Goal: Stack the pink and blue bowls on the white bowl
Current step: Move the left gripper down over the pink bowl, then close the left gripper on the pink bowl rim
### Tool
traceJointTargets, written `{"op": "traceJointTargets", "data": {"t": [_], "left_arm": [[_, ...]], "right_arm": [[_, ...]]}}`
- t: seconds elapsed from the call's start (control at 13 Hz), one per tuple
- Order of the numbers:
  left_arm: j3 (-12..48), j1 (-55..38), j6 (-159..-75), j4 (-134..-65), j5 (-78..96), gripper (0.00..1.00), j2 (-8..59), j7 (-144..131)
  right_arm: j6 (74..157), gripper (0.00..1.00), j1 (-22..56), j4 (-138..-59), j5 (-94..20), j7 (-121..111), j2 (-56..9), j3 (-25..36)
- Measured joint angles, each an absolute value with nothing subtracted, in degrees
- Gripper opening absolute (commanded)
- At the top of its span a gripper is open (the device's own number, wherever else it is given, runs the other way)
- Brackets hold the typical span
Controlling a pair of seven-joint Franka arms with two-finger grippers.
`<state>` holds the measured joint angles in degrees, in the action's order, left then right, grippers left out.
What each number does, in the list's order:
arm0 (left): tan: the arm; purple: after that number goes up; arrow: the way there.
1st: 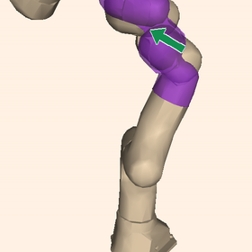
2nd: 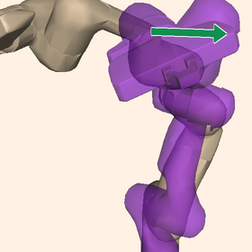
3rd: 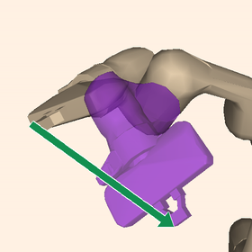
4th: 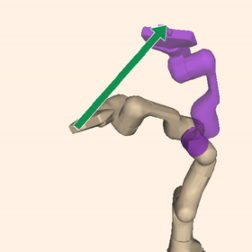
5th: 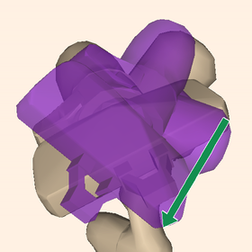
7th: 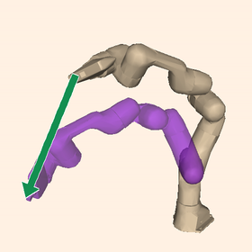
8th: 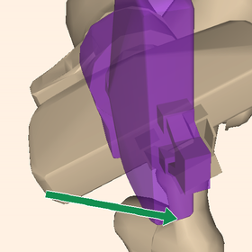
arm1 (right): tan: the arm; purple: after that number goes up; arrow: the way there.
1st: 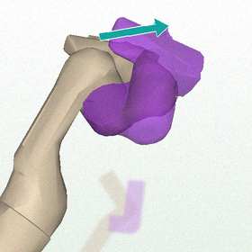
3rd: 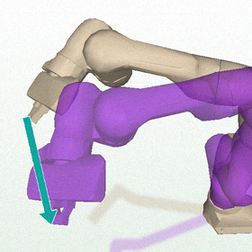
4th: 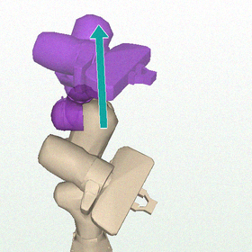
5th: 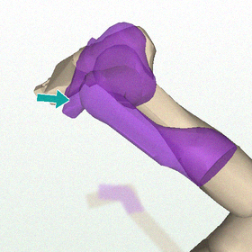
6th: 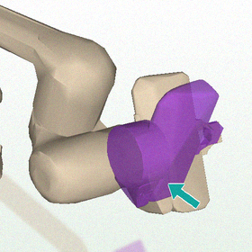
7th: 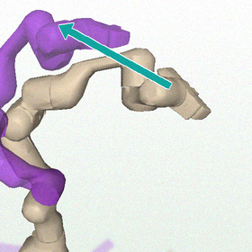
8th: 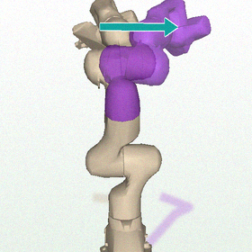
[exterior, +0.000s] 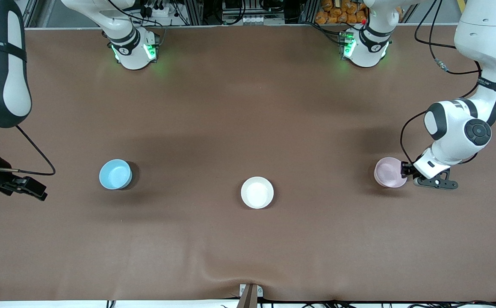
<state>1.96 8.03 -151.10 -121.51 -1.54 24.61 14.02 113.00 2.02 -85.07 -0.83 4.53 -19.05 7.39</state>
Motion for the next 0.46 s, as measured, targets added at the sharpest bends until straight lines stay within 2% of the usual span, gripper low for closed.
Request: {"op": "traceJointTargets", "data": {"t": [0.08,0.23,0.38,0.46], "left_arm": [[2.0,8.0,-151.1,-121.4,-1.5,0.17,24.6,14.0],[2.0,8.0,-151.1,-121.3,-1.5,0.14,24.8,14.0],[2.0,8.0,-151.1,-121.1,-1.4,0.0,25.6,14.0],[2.1,8.1,-151.1,-120.9,-1.3,0.0,25.9,14.0]], "right_arm": [[109.9,1.0,2.0,-84.7,-0.8,4.6,-19.0,7.4],[102.5,1.0,2.0,-83.8,-0.8,4.6,-18.9,7.4],[93.3,1.0,2.0,-82.5,-1.0,4.6,-18.9,7.4],[88.4,1.0,2.0,-81.7,-1.3,4.6,-18.8,7.4]]}}
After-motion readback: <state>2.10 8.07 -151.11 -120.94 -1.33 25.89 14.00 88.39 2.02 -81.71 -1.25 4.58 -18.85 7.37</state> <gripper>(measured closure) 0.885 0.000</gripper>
